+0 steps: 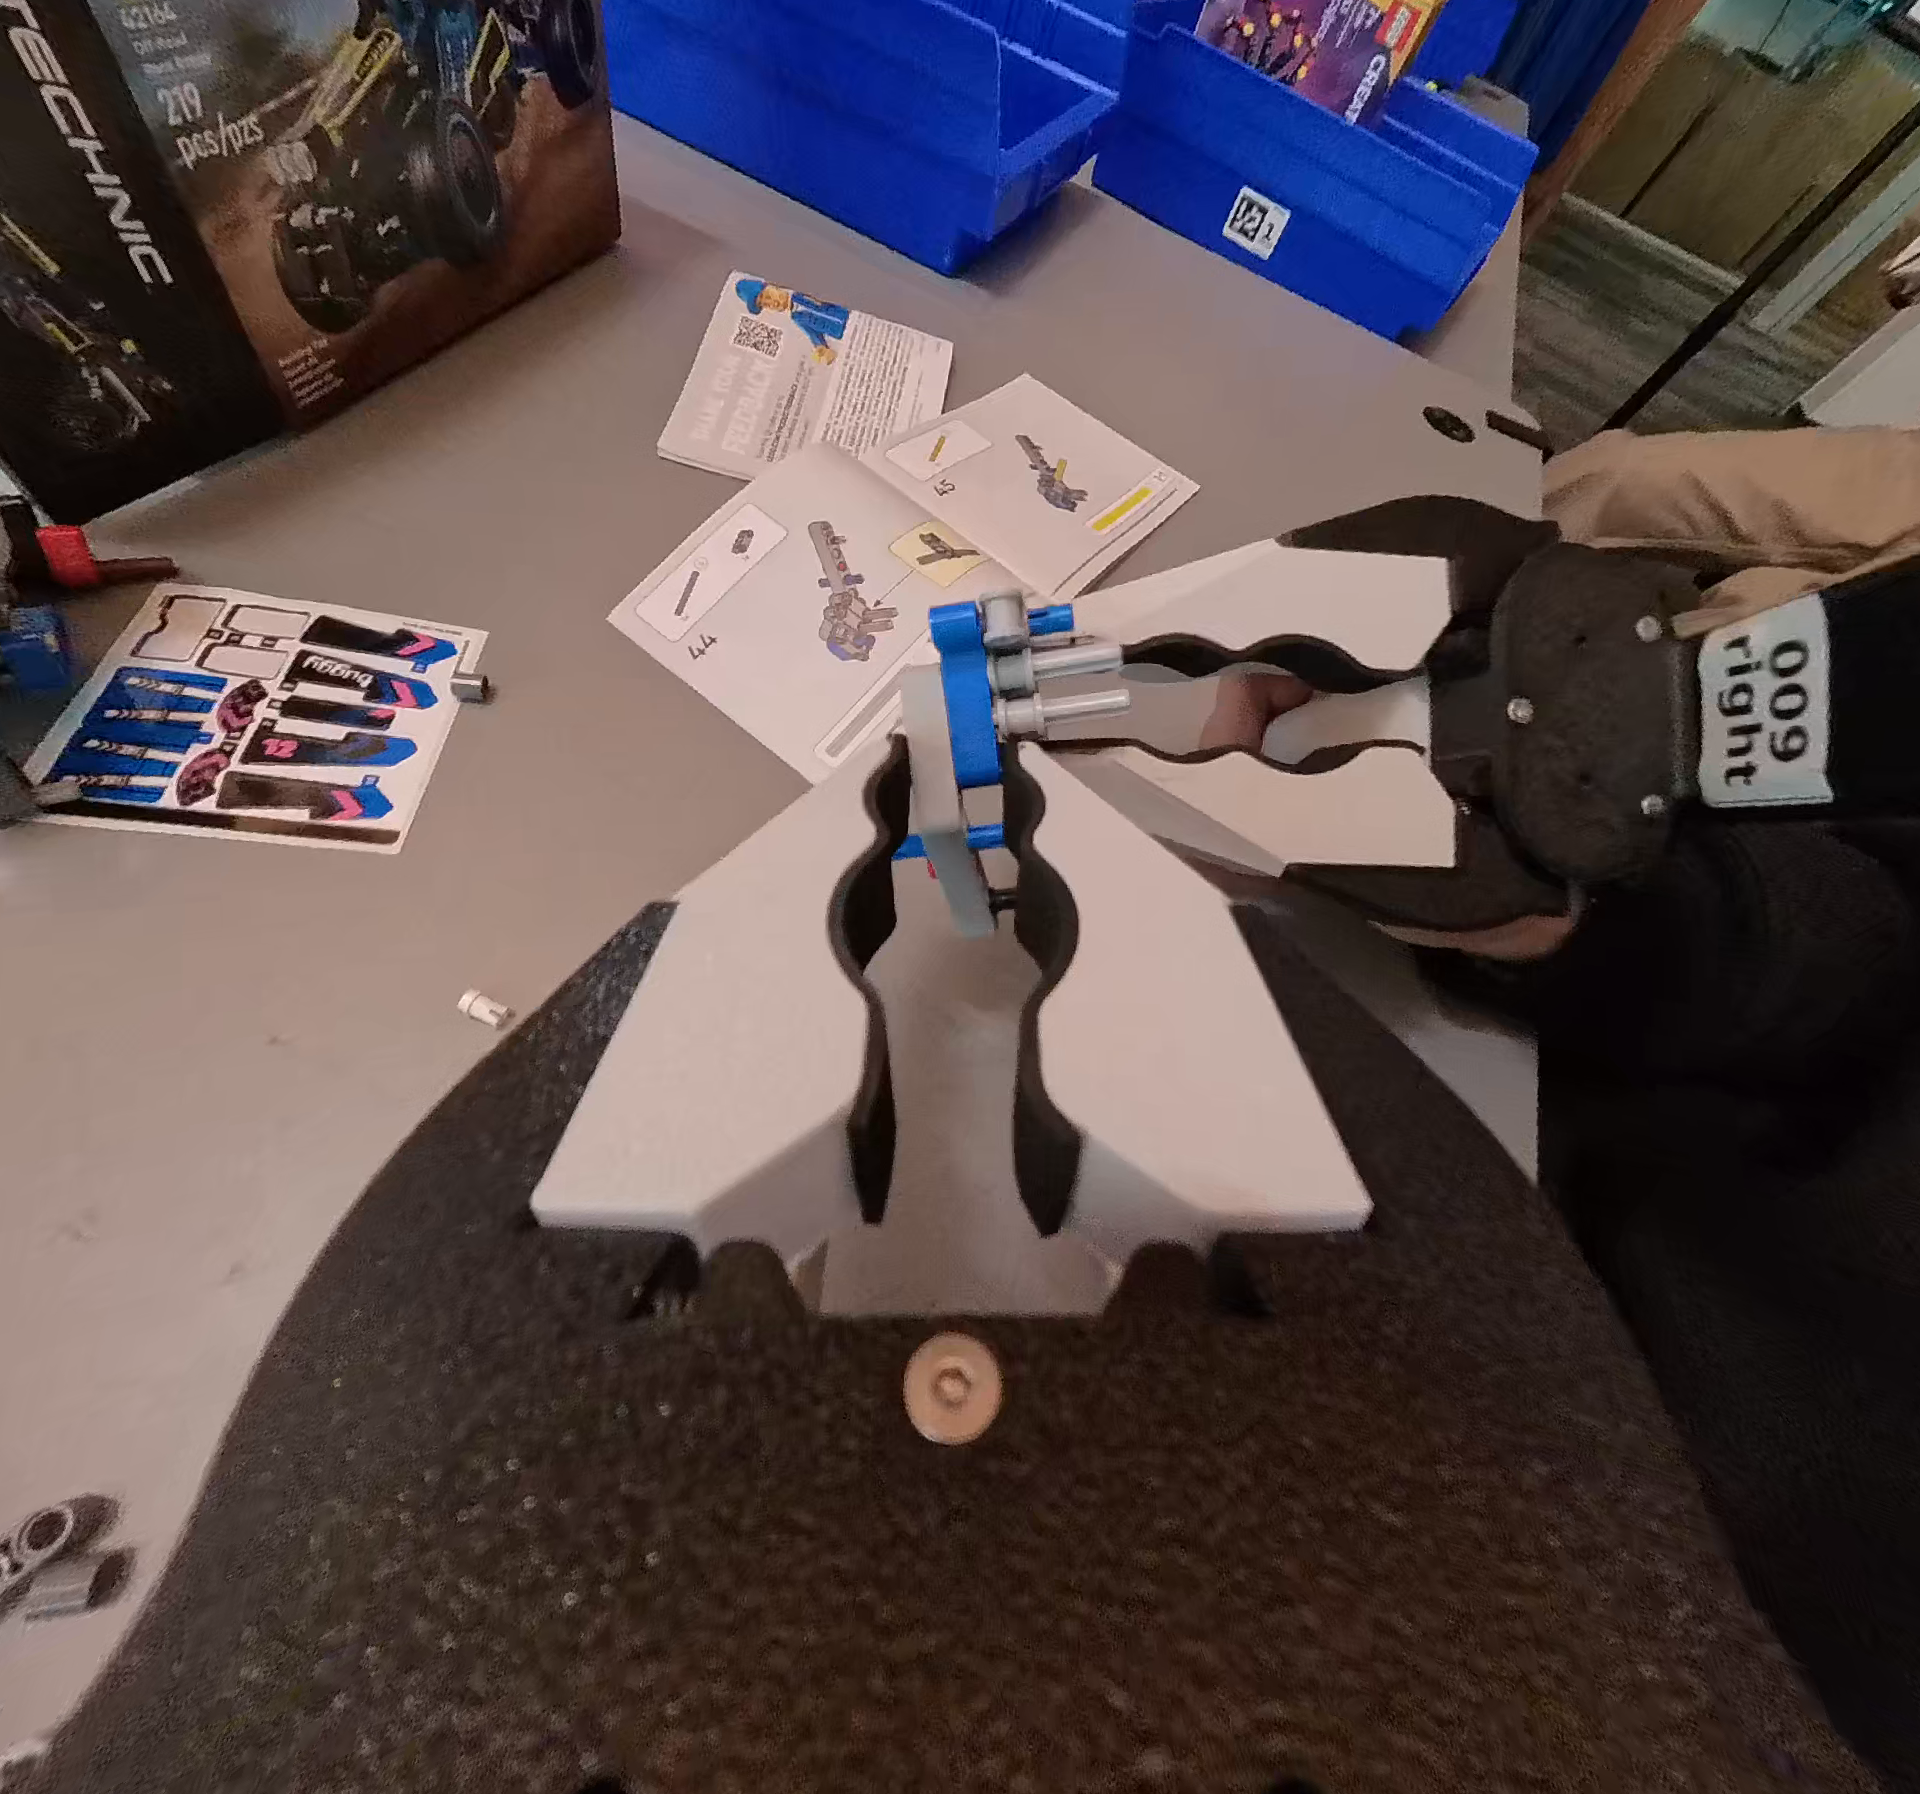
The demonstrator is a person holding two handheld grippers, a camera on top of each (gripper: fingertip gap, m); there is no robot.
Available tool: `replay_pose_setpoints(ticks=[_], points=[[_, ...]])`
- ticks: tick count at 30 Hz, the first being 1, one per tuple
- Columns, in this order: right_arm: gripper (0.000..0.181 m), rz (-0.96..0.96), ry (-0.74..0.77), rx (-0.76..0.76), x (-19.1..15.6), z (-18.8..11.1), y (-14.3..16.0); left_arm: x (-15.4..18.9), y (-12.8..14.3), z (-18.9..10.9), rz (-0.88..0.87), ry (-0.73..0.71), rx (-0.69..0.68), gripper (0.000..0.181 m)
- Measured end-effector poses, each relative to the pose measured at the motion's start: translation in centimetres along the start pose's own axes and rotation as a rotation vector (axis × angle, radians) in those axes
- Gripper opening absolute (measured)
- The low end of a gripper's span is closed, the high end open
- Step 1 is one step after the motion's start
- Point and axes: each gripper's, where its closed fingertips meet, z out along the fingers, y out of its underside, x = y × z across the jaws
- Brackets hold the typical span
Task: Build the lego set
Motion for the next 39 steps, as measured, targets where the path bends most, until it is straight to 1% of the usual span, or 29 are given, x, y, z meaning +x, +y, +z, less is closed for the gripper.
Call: replay_pose_setpoints(ticks=[2,6,8,11,14,18,21,24,26,28,30,33,37,39], points=[[0.014,0.022,0.014,0.016,0.4,-0.1,-0.2,0.4,-0.5,-0.1,0.018,0.013,0.025,0.015],[0.014,0.091,0.038,0.117,1.3,-0.7,-1.4,1.4,-1.8,-0.3,0.094,0.006,0.077,0.018],[0.013,0.124,0.036,0.163,1.5,-1.0,-2.0,1.7,-2.2,-0.4,0.126,-0.011,0.090,0.018],[0.013,0.147,0.040,0.203,1.8,-1.3,-2.5,1.6,-3.0,-0.7,0.188,-0.075,0.119,0.020],[0.013,0.127,0.060,0.212,1.9,-1.4,-2.7,1.8,-3.3,-0.7,0.225,-0.099,0.122,0.020],[0.013,0.168,0.046,0.224,2.0,-1.4,-2.6,2.1,-3.4,-0.7,0.270,-0.109,0.146,0.014],[0.013,0.123,0.056,0.195,1.8,-1.3,-2.3,1.9,-3.2,-0.7,0.297,-0.128,0.133,0.014],[0.017,0.082,0.049,0.174,1.3,-1.1,-2.1,1.6,-2.9,-0.7,0.275,-0.126,0.111,0.014],[0.016,0.068,0.040,0.160,1.1,-1.0,-1.9,1.1,-2.6,-0.9,0.247,-0.128,0.091,0.014],[0.015,0.051,0.034,0.143,1.0,-1.0,-1.7,1.0,-2.1,-0.9,0.226,-0.098,0.068,0.014],[0.016,0.012,0.022,0.104,0.6,-0.8,-1.2,1.0,-1.5,-0.8,0.181,-0.071,0.027,0.014],[0.014,-0.042,0.011,0.055,0.1,-0.5,-0.6,0.6,-0.8,-0.6,0.149,-0.071,-0.017,0.014],[0.019,-0.032,0.019,0.065,0.3,-0.5,-0.7,0.8,-0.7,-0.7,0.094,-0.028,-0.028,0.014],[0.019,-0.021,0.009,0.075,0.2,-0.6,-0.8,0.9,-0.5,-0.7,0.067,-0.008,-0.036,0.014]])
